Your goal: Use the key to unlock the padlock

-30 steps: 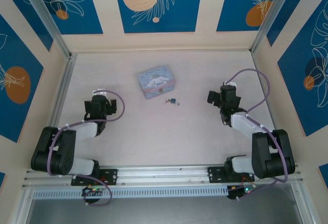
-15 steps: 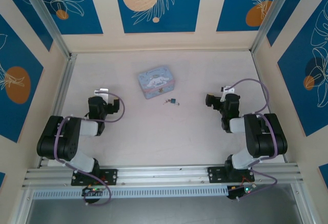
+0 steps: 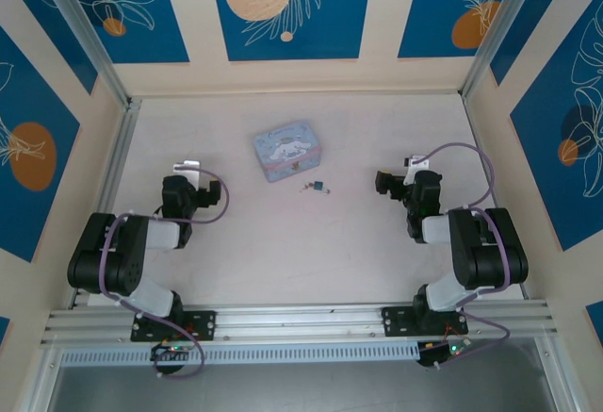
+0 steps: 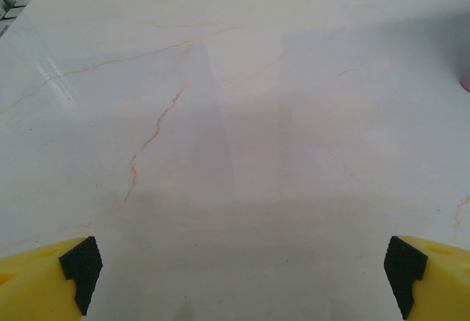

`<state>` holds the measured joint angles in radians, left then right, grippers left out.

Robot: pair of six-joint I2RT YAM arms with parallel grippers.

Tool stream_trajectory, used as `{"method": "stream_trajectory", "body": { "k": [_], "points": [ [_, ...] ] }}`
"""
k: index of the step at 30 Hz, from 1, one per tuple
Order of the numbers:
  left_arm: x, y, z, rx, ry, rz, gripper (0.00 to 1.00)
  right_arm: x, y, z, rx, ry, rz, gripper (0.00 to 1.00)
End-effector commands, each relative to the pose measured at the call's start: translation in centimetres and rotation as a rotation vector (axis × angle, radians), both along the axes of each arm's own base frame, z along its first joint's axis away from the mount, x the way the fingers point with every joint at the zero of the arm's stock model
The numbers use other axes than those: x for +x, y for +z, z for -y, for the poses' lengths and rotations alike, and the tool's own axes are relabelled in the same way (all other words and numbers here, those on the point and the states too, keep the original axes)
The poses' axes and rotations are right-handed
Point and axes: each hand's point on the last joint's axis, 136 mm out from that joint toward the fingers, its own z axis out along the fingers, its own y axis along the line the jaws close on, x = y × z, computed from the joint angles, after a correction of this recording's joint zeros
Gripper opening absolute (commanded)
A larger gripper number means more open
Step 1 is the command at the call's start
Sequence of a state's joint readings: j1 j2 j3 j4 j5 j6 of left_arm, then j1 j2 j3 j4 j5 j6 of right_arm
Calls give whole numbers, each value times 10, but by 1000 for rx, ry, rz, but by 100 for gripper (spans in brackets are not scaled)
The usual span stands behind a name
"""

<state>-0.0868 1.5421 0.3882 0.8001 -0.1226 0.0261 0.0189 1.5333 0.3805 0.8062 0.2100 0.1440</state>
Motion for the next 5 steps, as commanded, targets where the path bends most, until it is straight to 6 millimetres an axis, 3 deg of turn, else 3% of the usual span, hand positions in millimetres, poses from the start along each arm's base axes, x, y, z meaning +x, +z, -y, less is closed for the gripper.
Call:
{"method": "stream_trajectory", "body": {
  "k": [1,5],
  "points": [
    [10,11,-1,-13,-9,38,100,10,18,-2,-1,31,56,100],
    [9,14,-1,-13,-10,49,100,8,19,-3,-4,35,64,99]
  ]
}}
